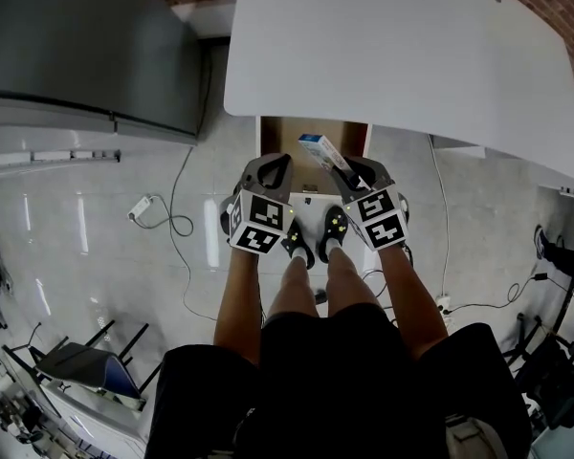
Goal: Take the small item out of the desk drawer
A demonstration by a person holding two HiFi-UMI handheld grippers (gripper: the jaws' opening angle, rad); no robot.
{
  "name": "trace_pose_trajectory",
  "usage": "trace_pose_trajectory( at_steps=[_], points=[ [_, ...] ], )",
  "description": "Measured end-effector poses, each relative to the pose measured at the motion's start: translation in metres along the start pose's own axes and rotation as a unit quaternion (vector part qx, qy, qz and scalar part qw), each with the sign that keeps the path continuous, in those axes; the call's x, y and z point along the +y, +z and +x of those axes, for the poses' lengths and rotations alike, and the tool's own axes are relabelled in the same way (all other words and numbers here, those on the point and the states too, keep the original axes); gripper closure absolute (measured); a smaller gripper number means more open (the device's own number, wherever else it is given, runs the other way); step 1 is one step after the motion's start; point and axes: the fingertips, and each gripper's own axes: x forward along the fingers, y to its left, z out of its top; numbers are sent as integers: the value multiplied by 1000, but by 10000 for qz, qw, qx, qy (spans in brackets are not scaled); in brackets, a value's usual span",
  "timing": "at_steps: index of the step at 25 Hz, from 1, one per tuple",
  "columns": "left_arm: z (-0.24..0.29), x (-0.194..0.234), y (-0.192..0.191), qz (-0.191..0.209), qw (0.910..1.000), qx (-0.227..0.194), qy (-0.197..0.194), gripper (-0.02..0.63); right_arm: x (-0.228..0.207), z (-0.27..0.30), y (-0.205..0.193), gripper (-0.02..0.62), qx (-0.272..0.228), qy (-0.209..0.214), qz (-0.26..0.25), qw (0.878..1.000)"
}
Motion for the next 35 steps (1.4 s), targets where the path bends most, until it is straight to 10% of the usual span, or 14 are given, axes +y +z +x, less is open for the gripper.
trace_pose_trajectory(
  at_steps=[35],
  points=[
    [-61,-20,75,124,9985,-526,38,607,-11,-98,50,489,-813,-354,496,9948]
  ],
)
